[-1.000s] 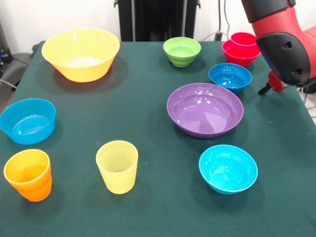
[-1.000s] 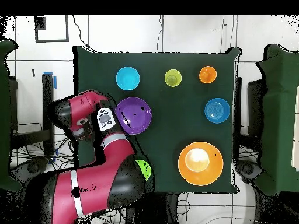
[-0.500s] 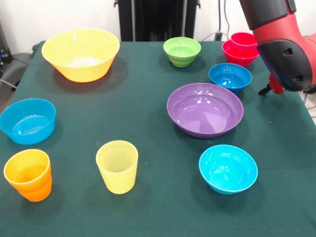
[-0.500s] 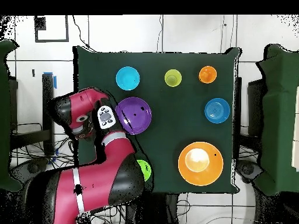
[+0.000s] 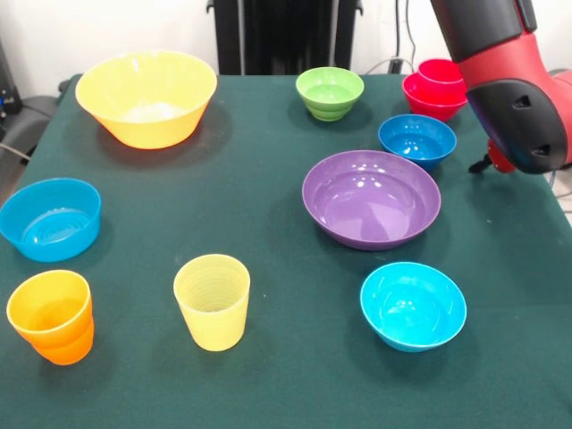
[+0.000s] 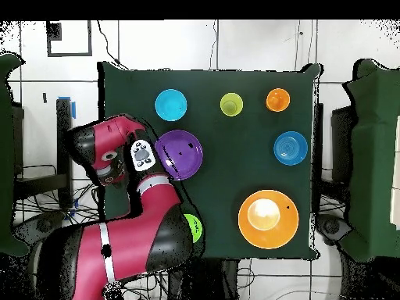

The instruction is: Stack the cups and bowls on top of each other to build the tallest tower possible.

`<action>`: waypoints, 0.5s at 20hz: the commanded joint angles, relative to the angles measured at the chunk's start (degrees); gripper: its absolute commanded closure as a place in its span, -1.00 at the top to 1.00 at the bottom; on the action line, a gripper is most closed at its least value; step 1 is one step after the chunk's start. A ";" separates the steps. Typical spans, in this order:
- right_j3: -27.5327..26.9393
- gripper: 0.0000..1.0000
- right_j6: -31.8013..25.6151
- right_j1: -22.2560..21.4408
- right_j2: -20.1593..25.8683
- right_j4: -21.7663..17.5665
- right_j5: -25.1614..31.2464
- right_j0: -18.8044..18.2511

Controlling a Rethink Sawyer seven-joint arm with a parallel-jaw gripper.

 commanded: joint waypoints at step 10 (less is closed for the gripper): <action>-23.18 1.00 -19.44 9.43 9.40 -10.66 -13.22 0.15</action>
